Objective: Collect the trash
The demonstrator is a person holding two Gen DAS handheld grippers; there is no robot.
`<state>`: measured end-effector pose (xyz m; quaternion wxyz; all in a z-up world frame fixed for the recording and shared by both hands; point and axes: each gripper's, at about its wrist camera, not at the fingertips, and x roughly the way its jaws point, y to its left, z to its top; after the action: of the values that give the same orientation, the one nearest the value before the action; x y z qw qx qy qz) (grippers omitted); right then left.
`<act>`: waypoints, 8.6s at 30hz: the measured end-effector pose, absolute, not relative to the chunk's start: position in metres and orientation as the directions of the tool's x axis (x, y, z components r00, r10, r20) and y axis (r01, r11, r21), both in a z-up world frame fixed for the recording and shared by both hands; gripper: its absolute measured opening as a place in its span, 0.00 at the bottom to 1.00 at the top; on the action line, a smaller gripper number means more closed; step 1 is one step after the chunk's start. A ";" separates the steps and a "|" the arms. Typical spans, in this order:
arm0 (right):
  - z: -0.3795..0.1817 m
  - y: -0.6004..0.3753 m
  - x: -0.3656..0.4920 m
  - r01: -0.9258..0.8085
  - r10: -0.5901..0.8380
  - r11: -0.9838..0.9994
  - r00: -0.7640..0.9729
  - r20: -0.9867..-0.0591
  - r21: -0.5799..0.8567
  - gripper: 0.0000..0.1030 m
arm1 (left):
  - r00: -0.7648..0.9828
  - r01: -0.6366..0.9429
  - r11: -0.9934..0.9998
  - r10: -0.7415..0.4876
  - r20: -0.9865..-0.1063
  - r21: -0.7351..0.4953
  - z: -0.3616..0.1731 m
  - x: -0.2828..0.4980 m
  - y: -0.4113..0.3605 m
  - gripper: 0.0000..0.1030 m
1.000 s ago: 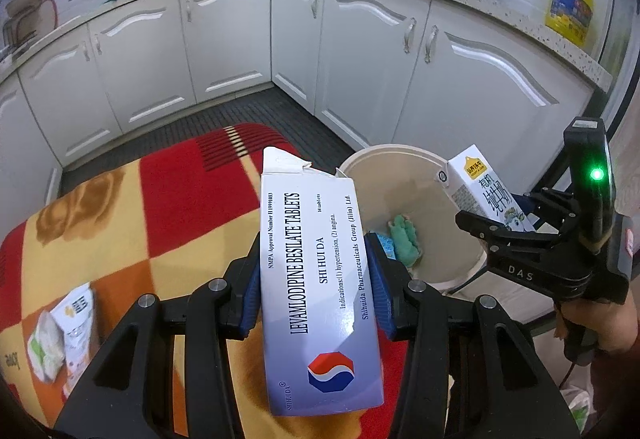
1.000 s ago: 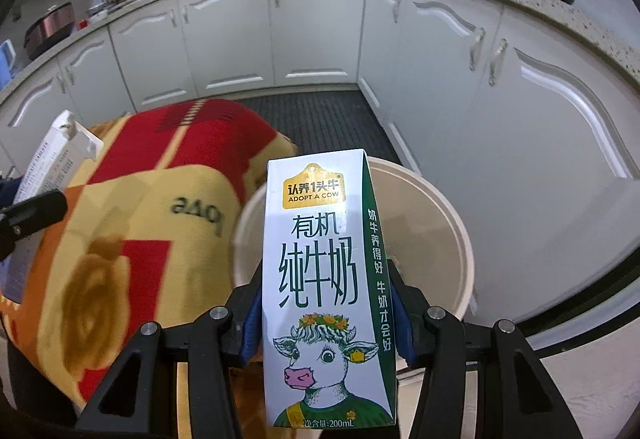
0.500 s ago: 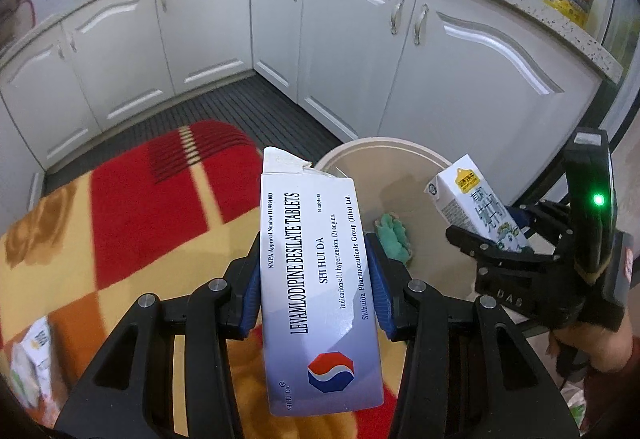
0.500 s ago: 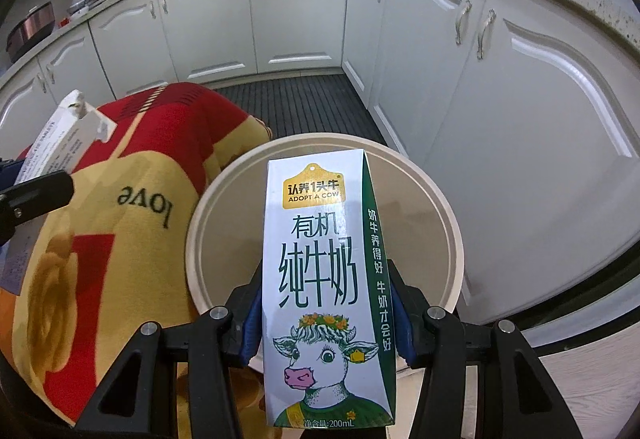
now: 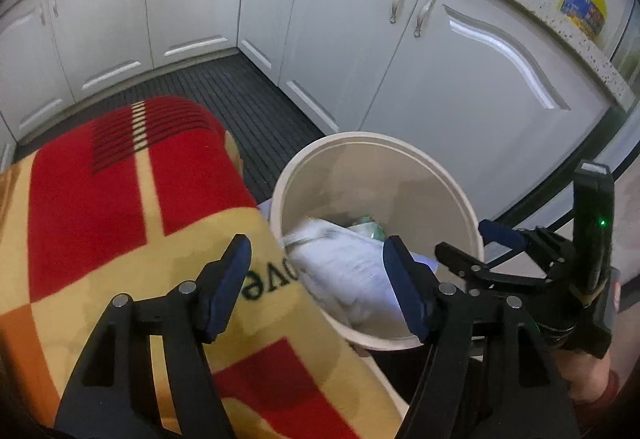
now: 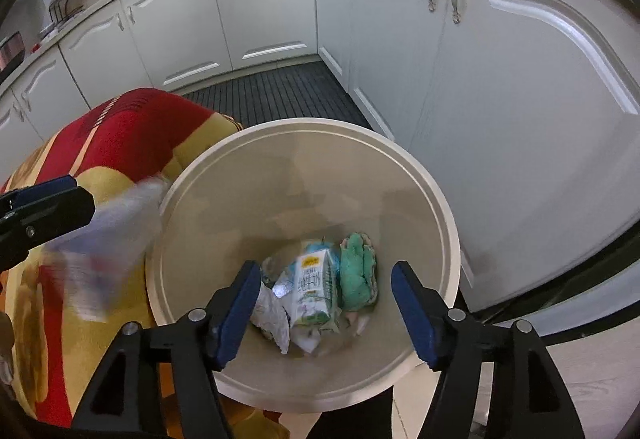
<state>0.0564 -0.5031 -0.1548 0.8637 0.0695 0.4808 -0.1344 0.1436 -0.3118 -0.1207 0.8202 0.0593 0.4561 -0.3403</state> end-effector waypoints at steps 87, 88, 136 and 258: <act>-0.107 -0.150 0.091 -0.268 0.309 0.943 0.487 -0.817 0.197 0.78 | 0.538 0.166 0.958 -0.286 -0.793 -0.233 -0.118 0.129 0.079 0.69; -0.109 -0.148 0.092 -0.268 0.316 0.941 0.479 -0.819 0.206 0.78 | 0.533 0.165 0.958 -0.286 -0.796 -0.234 -0.120 0.132 0.077 0.69; -0.085 -0.157 0.075 -0.359 0.460 0.882 0.519 -0.721 0.305 0.08 | 0.627 0.183 0.953 -0.301 -0.719 -0.240 -0.079 0.102 0.069 0.29; -0.011 -0.397 -0.052 0.363 -0.273 0.930 0.784 -0.558 0.055 0.87 | 0.676 0.572 0.812 -0.547 -0.494 -0.116 -0.002 0.034 -0.212 0.82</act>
<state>-0.0515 -0.3966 -0.0110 0.9410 0.0799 0.2822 -0.1690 0.0338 -0.2123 -0.0021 0.9151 0.0242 0.2621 -0.3056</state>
